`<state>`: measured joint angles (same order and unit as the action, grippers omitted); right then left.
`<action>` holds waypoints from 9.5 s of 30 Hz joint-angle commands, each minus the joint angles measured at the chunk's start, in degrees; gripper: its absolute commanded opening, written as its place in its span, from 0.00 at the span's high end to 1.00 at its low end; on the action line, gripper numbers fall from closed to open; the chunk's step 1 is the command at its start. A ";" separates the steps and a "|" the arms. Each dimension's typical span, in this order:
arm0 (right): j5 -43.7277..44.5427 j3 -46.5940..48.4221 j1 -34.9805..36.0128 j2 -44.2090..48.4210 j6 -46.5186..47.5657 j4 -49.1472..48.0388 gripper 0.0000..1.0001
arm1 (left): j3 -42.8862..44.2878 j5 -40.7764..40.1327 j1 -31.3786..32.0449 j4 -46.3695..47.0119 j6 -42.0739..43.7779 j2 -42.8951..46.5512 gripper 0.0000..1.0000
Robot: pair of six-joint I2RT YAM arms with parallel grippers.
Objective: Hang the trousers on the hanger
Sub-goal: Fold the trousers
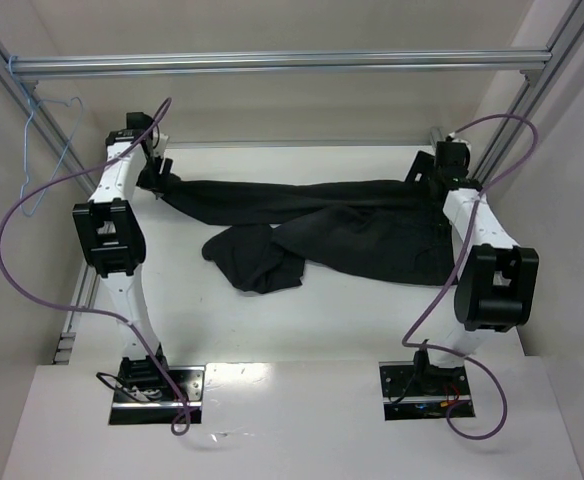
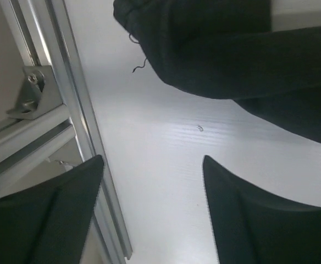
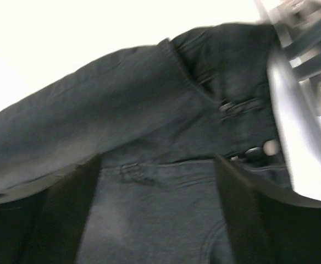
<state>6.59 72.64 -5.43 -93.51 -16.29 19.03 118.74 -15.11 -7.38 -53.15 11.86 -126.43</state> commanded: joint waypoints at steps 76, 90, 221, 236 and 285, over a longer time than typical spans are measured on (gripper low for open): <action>1.06 10.15 5.87 -16.34 -4.36 -4.17 0.69 | 1.67 -13.43 1.75 0.57 9.76 -3.46 0.17; -0.09 12.34 5.87 -20.11 -2.78 -5.32 0.60 | 13.00 -21.70 1.75 4.72 17.23 -17.43 0.22; -7.55 -19.82 -16.28 12.66 -13.23 9.27 0.00 | -57.38 -17.76 -4.66 19.75 6.52 32.39 0.00; -5.54 -26.94 -16.28 5.47 -22.28 2.43 0.00 | -63.98 -21.01 -4.66 26.25 9.67 30.10 0.00; 4.75 3.88 3.06 -4.62 -9.11 6.11 0.00 | -23.06 2.99 0.87 11.85 6.61 14.77 0.00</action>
<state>11.20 71.29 -2.85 -91.46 -27.09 27.05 89.06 -15.49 -5.76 -39.53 22.65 -104.51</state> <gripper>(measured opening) 0.999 0.998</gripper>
